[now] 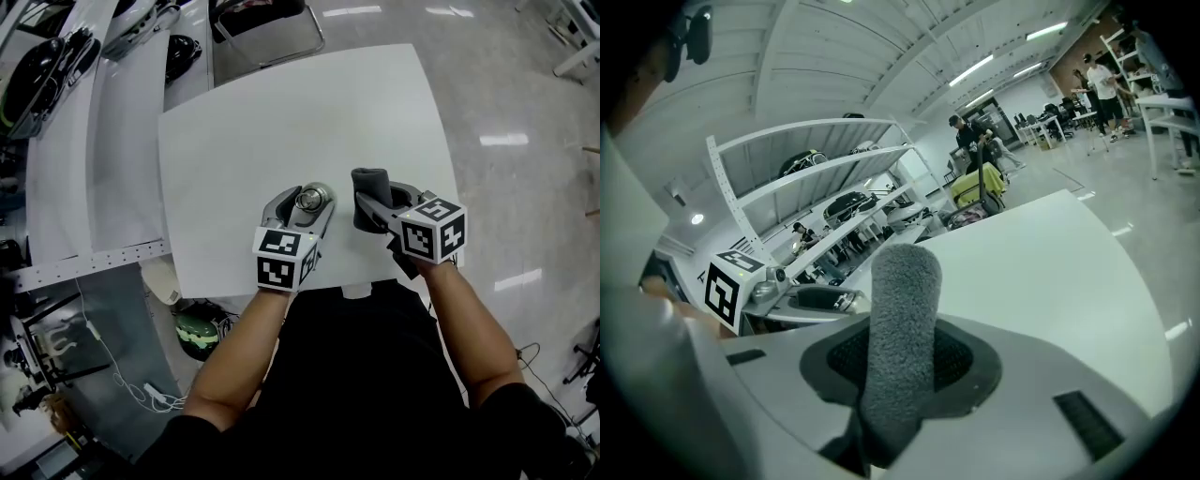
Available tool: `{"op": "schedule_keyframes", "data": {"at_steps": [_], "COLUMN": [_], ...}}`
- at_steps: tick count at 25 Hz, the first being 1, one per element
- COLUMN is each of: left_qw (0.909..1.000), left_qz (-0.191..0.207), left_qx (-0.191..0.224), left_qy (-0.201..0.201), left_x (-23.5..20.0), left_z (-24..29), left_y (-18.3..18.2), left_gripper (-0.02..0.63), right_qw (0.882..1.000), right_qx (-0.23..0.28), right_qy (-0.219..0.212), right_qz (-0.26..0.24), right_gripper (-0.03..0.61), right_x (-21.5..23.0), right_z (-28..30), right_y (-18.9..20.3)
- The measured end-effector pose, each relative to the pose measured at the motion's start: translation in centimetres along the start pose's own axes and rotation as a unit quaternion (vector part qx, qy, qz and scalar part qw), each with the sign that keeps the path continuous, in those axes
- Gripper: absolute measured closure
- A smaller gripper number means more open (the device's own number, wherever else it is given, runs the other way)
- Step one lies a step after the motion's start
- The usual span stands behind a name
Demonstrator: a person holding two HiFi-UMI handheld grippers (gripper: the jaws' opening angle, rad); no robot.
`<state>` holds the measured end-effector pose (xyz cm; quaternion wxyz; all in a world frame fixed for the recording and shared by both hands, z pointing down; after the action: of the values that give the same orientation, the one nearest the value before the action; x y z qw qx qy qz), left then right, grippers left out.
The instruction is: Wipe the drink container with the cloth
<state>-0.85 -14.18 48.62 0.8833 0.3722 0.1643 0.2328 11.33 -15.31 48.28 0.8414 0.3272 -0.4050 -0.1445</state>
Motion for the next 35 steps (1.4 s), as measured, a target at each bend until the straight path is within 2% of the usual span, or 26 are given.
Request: {"op": "schedule_keyframes", "data": {"at_steps": [2,4,6,9,12,16,18,21,26,29,35], "left_qw": [0.998,0.9896,0.9745,0.9467,0.9293,0.9142,0.9095,0.9095,0.9192,0.9325,0.9617], "left_qz": [0.043,0.1,0.16,0.239,0.275,0.305,0.315,0.318,0.313,0.289,0.228], "left_qx": [-0.011,-0.03,-0.049,-0.069,-0.081,-0.092,-0.092,-0.091,-0.076,-0.053,0.019], "left_qy": [0.045,0.1,0.149,0.204,0.233,0.251,0.255,0.251,0.226,0.21,0.15], "left_x": [0.3,0.6,0.9,1.3,1.6,2.4,2.8,2.7,2.4,2.4,2.1], "left_z": [-0.1,-0.2,-0.4,-0.7,-0.6,-0.1,0.1,0.3,0.3,-0.2,-1.7], "left_y": [0.1,0.3,0.6,0.9,1.0,1.0,0.7,0.5,0.3,0.3,-1.2], "left_gripper": [0.342,0.342,0.342,0.342,0.342,0.342,0.342,0.341,0.341,0.341,0.341], "right_qw": [1.0,1.0,1.0,1.0,0.999,0.999,0.999,0.999,0.998,0.998,0.996], "right_qx": [0.001,-0.001,-0.002,-0.001,-0.004,-0.011,-0.01,-0.01,-0.003,-0.005,-0.034], "right_qy": [-0.002,-0.004,-0.006,-0.014,-0.029,-0.035,-0.035,-0.035,-0.043,-0.056,-0.078], "right_qz": [0.0,0.0,0.004,0.014,0.023,0.023,0.027,0.035,0.04,0.033,-0.011], "right_gripper": [0.465,0.465,0.465,0.465,0.465,0.465,0.465,0.465,0.465,0.465,0.465], "right_x": [0.0,0.0,0.1,-0.3,-0.8,-1.0,-1.0,-0.8,-0.9,-1.5,-3.0], "right_z": [0.0,0.1,0.2,0.4,0.4,0.3,0.3,0.2,-0.1,-0.1,0.6], "right_y": [0.0,0.1,0.1,0.1,0.1,0.3,0.5,0.8,0.7,0.4,-0.2]}}
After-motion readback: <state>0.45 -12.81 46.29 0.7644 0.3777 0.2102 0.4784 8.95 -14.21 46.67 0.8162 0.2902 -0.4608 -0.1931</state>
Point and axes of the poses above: the fingertips, and each gripper's own axes: z forward along the fingers, x to its right, y out of its underside, the point moved 3 cm from there along -z, backward along the fingers, and after that the axes turned 2 degrees about z, right-handed, at the moved point
